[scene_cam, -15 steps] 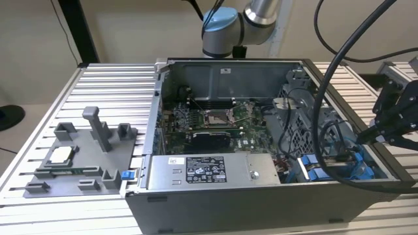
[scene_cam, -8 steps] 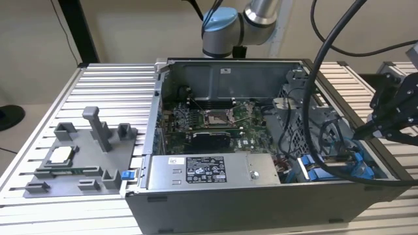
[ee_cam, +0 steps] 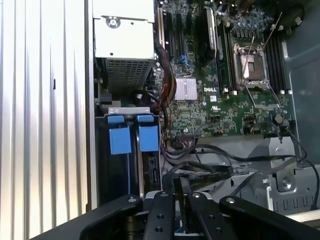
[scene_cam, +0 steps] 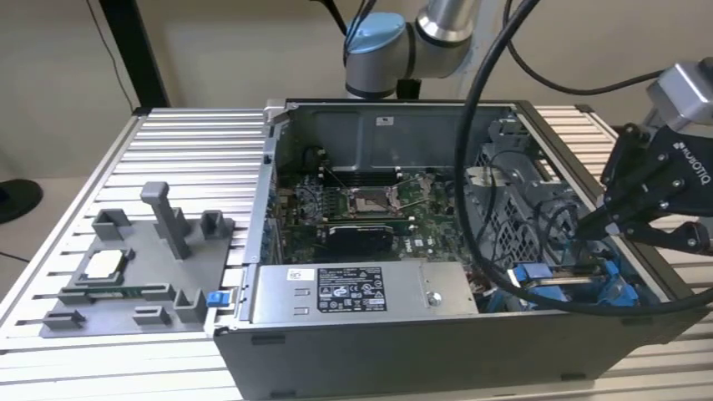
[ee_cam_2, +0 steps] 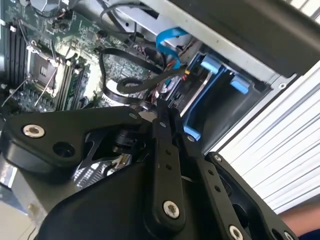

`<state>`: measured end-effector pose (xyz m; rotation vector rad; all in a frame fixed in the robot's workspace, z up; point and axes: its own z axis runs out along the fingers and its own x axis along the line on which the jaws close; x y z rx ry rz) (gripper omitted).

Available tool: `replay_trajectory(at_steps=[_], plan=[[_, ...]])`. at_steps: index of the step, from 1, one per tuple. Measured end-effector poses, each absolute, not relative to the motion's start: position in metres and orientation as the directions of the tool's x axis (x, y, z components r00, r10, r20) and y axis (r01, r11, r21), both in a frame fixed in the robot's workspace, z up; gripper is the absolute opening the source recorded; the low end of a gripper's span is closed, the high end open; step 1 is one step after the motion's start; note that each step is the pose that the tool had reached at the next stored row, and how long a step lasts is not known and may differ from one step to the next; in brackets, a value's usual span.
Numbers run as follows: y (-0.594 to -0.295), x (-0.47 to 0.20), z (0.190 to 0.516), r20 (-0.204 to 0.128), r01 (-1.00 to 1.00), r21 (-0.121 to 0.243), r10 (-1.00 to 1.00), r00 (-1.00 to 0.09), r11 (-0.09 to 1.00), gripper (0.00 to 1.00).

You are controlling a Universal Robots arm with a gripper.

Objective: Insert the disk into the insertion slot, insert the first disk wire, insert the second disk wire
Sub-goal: 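Insert the second disk wire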

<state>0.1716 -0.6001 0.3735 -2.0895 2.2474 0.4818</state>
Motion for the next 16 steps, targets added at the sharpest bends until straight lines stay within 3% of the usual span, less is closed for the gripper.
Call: replay_trajectory(at_steps=[4,11,16], plan=[[-0.6,0.154,0.373,-0.236,-0.983,0.179,-0.968,-0.09,0.047,0.0],[-0.6,0.144,0.373,-0.229,-0.995,0.083,-0.971,-0.064,0.046,0.0],[-0.604,0.142,0.373,-0.219,-0.997,0.071,-0.974,-0.058,0.043,0.0]])
